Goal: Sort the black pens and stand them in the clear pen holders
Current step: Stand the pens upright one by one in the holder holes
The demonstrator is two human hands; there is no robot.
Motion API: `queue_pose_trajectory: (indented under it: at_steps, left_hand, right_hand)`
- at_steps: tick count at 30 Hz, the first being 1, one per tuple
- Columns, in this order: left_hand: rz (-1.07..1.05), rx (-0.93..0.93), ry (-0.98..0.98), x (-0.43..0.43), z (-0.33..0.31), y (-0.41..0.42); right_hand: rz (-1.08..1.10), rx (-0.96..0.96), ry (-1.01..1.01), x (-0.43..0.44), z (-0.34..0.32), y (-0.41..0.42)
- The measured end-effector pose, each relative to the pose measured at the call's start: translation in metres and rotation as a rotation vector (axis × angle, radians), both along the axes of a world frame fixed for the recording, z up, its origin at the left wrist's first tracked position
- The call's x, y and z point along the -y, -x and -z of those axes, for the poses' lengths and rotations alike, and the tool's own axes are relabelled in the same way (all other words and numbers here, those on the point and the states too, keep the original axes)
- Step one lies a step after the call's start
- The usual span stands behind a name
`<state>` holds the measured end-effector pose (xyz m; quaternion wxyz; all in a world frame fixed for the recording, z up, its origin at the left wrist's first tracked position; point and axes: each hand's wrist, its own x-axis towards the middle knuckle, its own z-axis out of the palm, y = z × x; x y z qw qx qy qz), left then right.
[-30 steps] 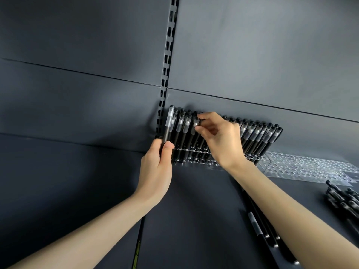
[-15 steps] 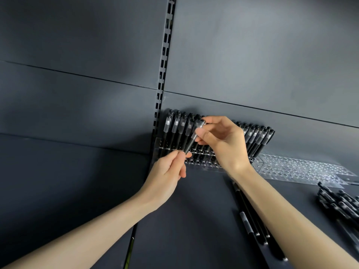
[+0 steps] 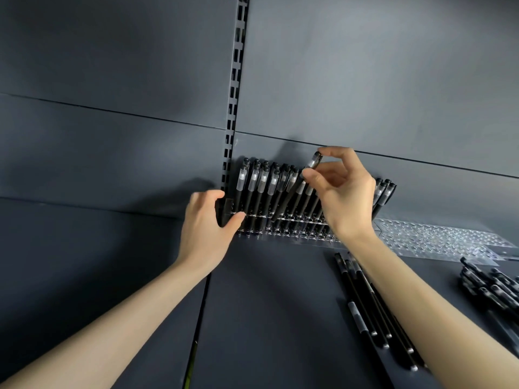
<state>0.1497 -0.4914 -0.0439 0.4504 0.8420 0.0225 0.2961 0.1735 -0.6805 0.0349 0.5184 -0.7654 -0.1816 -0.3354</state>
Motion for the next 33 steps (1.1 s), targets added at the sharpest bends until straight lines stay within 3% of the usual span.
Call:
queue_pose_trajectory:
  at_steps: [4,24,33]
  left_hand:
    - [0.087,-0.103,0.045,-0.005,0.009,-0.011]
    - [0.034,-0.058,0.078,-0.005,0.013,-0.015]
    - [0.063,-0.108,0.128,-0.003,0.008,-0.011]
  right_hand:
    - [0.024,0.073,0.009,-0.003,0.003,-0.006]
    - [0.032,0.027,0.366,-0.013,0.02,-0.018]
    - [0.059,0.019,0.383,-0.015,0.023,-0.014]
